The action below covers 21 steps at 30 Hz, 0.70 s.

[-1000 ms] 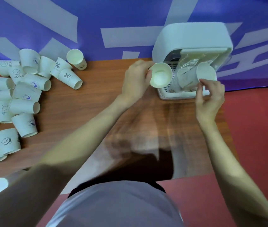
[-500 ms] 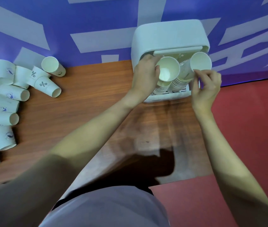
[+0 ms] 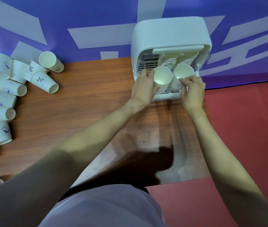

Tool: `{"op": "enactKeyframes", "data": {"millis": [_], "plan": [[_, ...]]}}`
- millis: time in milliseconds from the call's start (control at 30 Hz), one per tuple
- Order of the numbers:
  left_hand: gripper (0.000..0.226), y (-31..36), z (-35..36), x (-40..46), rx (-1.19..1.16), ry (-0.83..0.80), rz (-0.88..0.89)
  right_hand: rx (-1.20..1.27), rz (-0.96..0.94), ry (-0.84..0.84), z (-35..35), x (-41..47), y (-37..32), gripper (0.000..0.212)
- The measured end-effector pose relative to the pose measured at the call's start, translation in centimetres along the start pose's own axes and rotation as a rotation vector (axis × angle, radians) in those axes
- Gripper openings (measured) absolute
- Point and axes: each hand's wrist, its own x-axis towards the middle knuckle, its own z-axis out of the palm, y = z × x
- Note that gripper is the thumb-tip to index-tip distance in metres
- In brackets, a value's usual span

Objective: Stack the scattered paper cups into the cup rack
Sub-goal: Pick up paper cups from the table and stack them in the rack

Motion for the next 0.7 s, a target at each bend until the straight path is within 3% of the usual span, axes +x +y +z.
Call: {"op": "enactKeyframes", "data": {"millis": [200,367,700], "plan": [[0.081,-1.5,-0.2,-0.9,-0.049,-0.058,0.01,-0.051,0.016,-0.051,-0.2,-0.3,-1.5,0.037],[0.071,-6.4,-2.2,-5.5,-0.091,0.027,-0.013,0.055,-0.195,0.01,0.4,-3.3,-6.5,0.037],[0.051,-22.2,-8.9,-18.9,-0.035,0.106,-0.42,-0.047,-0.396,-0.541,9.1,-10.6,-20.1,0.047]]}}
